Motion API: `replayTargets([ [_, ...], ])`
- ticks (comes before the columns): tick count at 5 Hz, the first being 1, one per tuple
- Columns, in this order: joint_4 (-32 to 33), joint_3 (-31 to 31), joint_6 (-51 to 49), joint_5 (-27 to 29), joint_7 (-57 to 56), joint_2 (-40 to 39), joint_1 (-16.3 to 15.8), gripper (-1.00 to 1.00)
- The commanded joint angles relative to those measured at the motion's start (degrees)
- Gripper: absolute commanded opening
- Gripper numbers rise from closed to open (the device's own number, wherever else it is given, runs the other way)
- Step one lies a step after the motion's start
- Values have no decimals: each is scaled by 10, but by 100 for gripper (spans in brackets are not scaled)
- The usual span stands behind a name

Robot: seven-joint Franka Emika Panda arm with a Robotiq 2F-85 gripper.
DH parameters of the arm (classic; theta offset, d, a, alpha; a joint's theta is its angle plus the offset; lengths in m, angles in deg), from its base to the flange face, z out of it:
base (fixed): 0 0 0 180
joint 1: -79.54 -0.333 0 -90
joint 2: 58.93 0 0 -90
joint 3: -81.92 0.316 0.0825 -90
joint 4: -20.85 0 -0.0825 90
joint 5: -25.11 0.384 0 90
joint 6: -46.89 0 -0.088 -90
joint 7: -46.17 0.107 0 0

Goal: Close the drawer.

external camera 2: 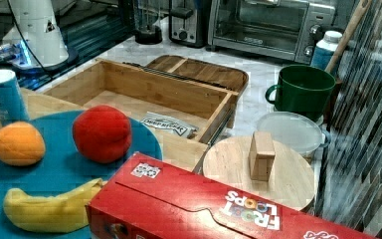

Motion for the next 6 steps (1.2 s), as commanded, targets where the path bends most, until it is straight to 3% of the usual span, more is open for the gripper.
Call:
replayTargets([
  [1,64,58,45,1,-95,-27,-32,-100],
  [3,126,58,138,-15,-181,-57,-14,-100],
  [4,142,29,171,-23,-229,-72,-32,-100],
  [5,152,45,177,-61,-238,-71,-4,-100],
  [6,153,31,170,-70,-276,-64,4,-100],
])
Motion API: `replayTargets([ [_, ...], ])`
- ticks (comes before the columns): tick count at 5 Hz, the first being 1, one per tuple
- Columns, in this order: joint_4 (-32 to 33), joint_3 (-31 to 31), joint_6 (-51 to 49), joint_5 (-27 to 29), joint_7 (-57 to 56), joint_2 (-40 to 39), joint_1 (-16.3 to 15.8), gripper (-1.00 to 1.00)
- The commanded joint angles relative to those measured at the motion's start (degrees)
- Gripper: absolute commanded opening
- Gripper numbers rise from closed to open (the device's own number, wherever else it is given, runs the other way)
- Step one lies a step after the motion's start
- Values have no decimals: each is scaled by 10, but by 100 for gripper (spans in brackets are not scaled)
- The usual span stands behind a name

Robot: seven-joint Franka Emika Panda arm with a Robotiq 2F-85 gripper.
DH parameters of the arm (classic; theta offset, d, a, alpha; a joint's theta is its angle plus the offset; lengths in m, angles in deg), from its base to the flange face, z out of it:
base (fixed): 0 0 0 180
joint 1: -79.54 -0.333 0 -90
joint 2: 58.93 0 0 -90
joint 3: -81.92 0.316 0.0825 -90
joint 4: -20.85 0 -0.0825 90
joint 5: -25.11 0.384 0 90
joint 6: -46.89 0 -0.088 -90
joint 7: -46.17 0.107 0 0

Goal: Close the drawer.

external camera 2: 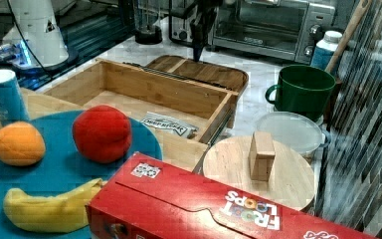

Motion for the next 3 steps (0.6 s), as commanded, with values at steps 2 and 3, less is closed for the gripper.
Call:
replayTargets([
  [2,-23,-45,-40,-20,-130,29,47,-100],
  [3,-32,-60,-20,-23,-181,18,75,-100],
])
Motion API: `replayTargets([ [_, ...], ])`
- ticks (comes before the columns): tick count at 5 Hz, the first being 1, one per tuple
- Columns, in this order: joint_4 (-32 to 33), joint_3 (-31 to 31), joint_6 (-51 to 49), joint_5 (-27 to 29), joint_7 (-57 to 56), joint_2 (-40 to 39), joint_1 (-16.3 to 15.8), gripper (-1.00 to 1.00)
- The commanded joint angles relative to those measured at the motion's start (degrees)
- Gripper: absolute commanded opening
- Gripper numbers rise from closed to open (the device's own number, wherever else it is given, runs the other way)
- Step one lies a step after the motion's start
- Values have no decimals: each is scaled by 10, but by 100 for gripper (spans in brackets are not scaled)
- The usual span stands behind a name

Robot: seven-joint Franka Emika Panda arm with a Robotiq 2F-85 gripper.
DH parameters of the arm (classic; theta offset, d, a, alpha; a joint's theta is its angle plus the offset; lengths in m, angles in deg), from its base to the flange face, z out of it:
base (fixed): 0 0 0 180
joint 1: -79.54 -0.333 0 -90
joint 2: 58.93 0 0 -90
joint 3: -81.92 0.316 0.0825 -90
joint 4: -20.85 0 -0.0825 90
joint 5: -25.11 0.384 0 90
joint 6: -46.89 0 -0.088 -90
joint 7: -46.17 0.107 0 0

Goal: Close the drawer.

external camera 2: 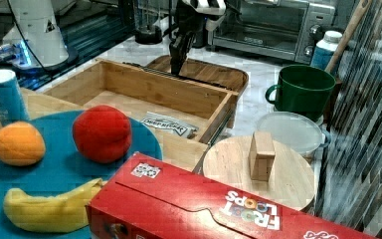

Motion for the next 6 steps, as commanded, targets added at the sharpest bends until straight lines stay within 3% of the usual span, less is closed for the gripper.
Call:
replayTargets([
  [1,-48,-49,34,-19,-153,31,68,-100],
  [3,-70,-86,24,-40,-201,37,110,-100],
  [6,-146,-116,56,-19,-295,-22,177,-100],
])
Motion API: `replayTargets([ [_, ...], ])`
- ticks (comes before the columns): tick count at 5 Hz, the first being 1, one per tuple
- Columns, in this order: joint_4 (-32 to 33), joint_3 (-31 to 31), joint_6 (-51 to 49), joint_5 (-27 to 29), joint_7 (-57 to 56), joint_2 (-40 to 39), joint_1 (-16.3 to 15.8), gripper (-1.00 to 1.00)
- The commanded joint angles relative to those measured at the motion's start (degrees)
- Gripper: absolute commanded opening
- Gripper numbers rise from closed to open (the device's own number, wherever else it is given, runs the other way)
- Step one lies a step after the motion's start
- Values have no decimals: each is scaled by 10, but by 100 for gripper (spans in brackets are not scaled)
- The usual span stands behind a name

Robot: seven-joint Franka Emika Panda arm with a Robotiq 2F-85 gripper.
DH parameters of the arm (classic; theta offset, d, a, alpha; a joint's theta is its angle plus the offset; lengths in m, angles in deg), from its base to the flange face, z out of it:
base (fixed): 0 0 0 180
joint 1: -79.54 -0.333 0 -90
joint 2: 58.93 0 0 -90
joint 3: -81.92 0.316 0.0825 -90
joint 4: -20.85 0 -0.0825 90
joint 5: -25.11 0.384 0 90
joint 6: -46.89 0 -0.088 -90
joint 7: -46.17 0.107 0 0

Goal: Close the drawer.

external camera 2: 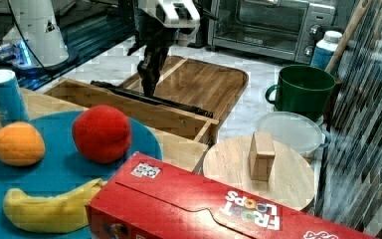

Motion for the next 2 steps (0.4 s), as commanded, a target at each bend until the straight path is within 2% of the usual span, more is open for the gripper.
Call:
replayTargets([
  [1,-137,-67,75,-1,-115,-42,83,-100],
  [2,-146,-75,104,-1,-122,-53,92,-100],
])
